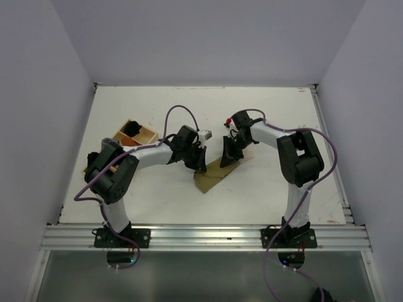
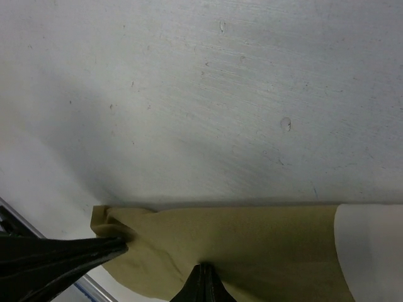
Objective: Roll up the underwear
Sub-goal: Fold the underwear
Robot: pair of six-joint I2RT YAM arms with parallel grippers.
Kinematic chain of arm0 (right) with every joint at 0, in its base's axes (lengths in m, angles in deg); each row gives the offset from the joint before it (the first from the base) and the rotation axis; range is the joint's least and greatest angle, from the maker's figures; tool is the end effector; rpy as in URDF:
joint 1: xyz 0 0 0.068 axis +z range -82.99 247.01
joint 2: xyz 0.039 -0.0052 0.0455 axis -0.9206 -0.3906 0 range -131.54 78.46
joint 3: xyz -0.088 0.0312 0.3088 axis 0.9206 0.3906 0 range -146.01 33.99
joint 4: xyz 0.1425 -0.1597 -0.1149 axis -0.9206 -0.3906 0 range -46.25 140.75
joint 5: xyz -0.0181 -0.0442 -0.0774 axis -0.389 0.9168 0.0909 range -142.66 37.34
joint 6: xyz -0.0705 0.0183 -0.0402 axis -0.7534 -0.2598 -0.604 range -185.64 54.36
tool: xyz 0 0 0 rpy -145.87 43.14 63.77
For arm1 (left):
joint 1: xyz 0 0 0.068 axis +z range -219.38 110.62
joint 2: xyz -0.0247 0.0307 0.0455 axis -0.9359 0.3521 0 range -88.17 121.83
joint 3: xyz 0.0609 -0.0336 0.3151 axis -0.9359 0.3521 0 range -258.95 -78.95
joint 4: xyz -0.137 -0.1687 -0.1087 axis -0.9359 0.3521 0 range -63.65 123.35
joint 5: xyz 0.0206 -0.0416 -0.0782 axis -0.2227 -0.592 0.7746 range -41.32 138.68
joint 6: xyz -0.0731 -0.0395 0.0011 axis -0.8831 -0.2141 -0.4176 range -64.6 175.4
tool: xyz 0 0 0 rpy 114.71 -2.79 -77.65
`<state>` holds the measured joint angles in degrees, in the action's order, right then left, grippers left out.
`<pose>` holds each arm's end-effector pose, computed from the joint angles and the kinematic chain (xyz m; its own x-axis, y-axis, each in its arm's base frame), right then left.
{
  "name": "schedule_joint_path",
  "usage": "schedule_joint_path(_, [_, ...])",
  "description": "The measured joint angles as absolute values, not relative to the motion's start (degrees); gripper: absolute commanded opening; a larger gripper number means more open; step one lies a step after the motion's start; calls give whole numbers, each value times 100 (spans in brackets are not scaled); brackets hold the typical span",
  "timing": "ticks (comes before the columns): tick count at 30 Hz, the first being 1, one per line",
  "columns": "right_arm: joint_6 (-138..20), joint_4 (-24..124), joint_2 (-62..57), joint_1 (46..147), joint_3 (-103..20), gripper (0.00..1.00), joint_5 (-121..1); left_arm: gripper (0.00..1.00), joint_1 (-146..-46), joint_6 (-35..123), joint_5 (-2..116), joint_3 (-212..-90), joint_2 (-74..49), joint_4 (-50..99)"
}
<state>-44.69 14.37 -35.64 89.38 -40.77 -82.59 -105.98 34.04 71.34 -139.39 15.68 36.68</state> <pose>0.3511 0.1836 0.1722 -0.9955 -0.0747 -0.0575 -0.0939 0.8366 0.5397 0.2915 -0.2512 0.1948 -0.8700 0.2272 -0.4377 0.4468 0.7387 -0.5047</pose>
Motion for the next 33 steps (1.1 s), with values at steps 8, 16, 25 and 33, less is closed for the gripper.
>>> schedule_joint_path(8, [-4491,1410,-3614,8938,-4077,1,-8238,0,-10585,3402,7027,-13469,1485,3530])
schedule_joint_path(16, [-4552,1345,-3660,8938,-4077,0,-8220,0,-10587,3399,6937,-13474,1328,3703])
schedule_joint_path(25, [-4571,1310,-3662,8938,-4077,0,-8220,0,-10587,3402,6730,-14033,1175,3996])
schedule_joint_path(33, [-4569,1308,-3667,8938,-4077,0,-8220,0,-10587,3399,6620,-13649,1122,4083])
